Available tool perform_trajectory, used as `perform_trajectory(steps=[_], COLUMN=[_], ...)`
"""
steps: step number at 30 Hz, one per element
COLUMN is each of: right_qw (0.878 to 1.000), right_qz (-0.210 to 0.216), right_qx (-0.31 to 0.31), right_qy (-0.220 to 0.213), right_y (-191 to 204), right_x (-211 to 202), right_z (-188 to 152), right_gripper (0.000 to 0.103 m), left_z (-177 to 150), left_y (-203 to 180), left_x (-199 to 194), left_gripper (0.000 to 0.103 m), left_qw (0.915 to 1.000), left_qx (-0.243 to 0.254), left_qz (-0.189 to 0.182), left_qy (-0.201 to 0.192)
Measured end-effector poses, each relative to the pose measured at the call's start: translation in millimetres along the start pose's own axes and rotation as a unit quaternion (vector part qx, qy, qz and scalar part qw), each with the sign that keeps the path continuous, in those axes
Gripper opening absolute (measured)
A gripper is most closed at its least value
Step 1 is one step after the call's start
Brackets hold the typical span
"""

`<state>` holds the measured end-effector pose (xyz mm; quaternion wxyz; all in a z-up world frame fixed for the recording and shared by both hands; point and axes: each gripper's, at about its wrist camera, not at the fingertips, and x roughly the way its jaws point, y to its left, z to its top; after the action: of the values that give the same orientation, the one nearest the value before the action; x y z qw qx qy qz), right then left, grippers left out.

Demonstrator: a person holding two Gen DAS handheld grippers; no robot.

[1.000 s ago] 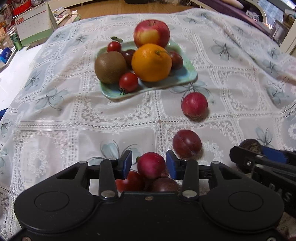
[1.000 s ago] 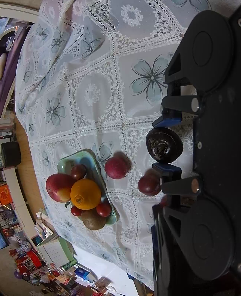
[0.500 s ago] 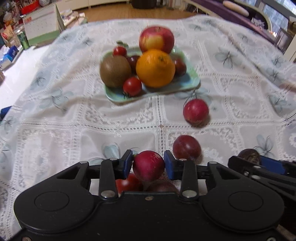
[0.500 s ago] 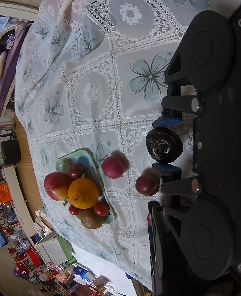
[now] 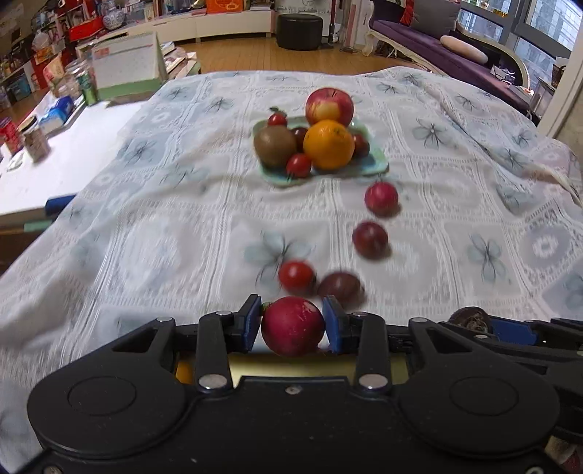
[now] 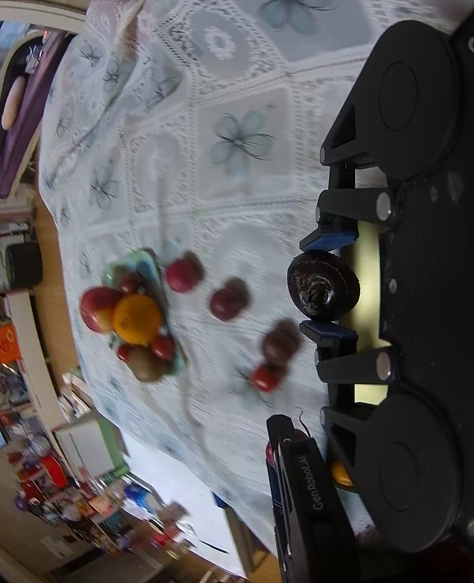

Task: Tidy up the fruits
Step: 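Grasp the red plum with the left tool while the right tool holds the dark fruit, then lower both fruits into the gold tray and open both tools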

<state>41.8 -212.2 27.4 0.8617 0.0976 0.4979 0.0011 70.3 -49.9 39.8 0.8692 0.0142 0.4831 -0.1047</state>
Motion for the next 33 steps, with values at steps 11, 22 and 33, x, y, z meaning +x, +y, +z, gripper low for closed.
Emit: perform_trajectory(steps=[11,22,33], right_qw=[0.997,0.993,0.991], right_qz=[-0.003,0.012,0.006], right_qx=[-0.055,-0.076,-0.083], right_qy=[0.061,0.092,0.108], right_y=[24,32,34], right_x=[-31,-38,-29], right_z=[-52,-82,-89], right_gripper=[0.043,0.043,0.043], left_z=[-71,-106,-120], left_y=[27,52,54], left_x=[-37,-38,-30], left_gripper=[0.044,0.044,0.044], left_qw=[0.9990,0.9975,0.9965], left_qx=[-0.038,-0.042,-0.037], left_qz=[0.001,0.008,0.025], left_qy=[0.024,0.056,0.070])
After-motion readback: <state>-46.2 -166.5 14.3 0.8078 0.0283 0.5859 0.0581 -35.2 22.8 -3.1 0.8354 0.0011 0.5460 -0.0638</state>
